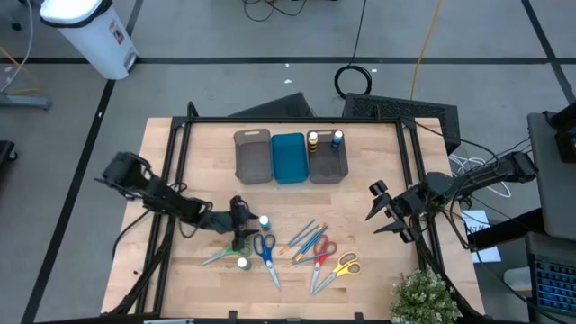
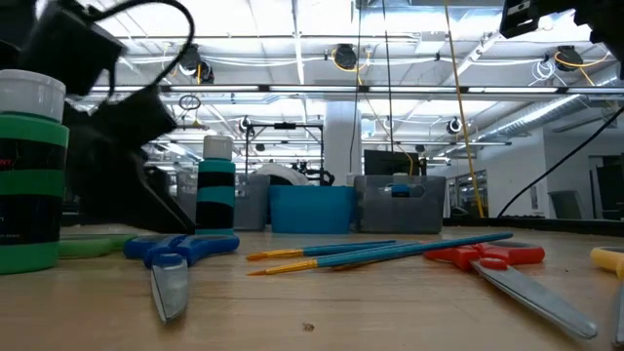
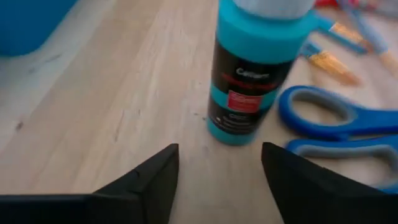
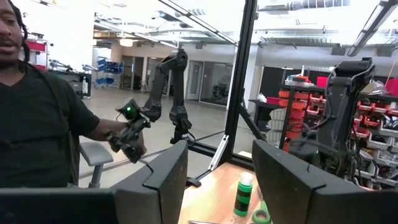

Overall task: Pick & Place Paint Supplies
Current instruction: Put the light blue coloring bottle into the right gray bin

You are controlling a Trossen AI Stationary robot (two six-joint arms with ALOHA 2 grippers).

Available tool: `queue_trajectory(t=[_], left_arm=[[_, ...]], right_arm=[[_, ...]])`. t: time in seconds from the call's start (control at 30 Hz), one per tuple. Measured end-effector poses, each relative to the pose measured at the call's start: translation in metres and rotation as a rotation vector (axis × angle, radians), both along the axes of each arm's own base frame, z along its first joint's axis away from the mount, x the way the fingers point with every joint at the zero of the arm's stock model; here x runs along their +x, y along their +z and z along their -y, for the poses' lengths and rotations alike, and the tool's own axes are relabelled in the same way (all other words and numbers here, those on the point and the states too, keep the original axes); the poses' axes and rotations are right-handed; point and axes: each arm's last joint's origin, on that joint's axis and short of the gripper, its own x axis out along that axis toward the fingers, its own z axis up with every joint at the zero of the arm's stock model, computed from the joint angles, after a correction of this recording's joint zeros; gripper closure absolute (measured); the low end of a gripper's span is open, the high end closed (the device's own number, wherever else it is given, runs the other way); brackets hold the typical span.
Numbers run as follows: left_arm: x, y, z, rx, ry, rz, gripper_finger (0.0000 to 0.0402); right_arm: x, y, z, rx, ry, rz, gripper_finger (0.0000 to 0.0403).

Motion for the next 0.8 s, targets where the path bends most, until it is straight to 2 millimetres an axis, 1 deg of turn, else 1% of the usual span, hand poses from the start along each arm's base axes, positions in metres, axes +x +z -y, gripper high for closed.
queue_trajectory(t=[0.07, 0.23, 0.37, 0.47, 0.6, 0.8], left_arm=[[0.010, -0.004, 0.002, 0.037, -0.007, -0.013, 0.0150], [0.033, -0.010, 0.006, 0.050, 0.000, -0.009, 0.0140], [0.043, -0.008, 0.006, 0.076, -0.015, -0.002, 0.0144], [0.047, -0.006, 0.005, 0.105, -0.034, 0.001, 0.0151], [0.046, -0.007, 0.005, 0.112, -0.041, -0.010, 0.0173], [0.045, -0.008, 0.007, 0.089, -0.034, -0.018, 0.0235]], right_arm=[[0.000, 0.000, 0.000, 0.000, 0.000, 0.001, 0.0232], [0.000, 0.000, 0.000, 0.002, 0.001, -0.003, 0.0232], [0.000, -0.001, 0.000, 0.001, 0.001, -0.007, 0.0232], [0.001, -0.001, 0.000, 0.000, 0.001, -0.011, 0.0232], [0.001, -0.001, 0.000, 0.000, 0.001, -0.011, 0.0232], [0.001, -0.001, 0.000, 0.001, 0.001, -0.012, 0.0232]])
